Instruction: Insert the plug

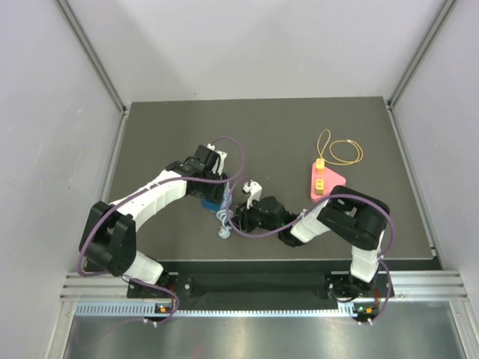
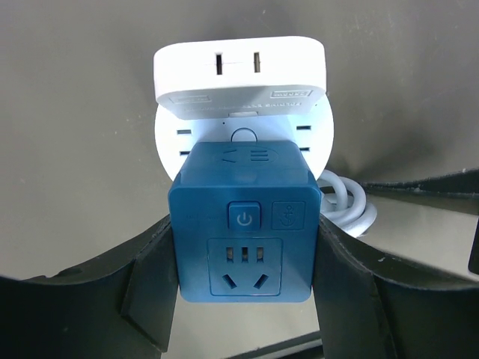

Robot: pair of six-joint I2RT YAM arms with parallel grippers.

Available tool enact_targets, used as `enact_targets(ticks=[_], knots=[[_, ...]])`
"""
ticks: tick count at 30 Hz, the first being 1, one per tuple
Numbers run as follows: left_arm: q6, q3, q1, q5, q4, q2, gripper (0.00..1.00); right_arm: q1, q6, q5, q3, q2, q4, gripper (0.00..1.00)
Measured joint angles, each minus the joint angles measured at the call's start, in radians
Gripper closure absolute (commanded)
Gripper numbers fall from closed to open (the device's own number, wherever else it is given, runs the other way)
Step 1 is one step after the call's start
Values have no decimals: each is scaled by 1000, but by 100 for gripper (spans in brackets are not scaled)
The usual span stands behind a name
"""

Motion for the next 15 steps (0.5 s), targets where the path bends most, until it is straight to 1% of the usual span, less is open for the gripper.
enact_targets(ticks=[1,2,4,5,7,8,9,10,11,12,15], knots=[[0,4,0,-2,-8,1,50,0,-1,-4,0,0,-8,51],[0,11,0,-4,-17,4,47,0,0,-10,1,0,-8,42],[0,34,0,-4,-55,14,36,0,-2,-19,9,-6,-12,34],[0,46,0,-3,-72,19,31,1,-2,-19,15,-12,-20,28],[-1,62,0,0,-94,23,29,1,-3,-19,18,-27,-40,18],[-1,71,0,0,-103,23,28,1,-3,-18,18,-39,-57,5],[-1,83,-1,0,-110,23,28,1,0,-15,18,-54,-74,0],[0,95,-1,1,-111,23,27,1,-5,-15,18,-66,-84,0],[0,107,-1,1,-114,23,8,1,-7,-12,18,-85,-102,0],[4,119,-1,1,-117,23,2,1,-8,-9,18,-106,-126,0],[5,149,-1,2,-124,23,2,1,-9,9,18,-180,-193,0]])
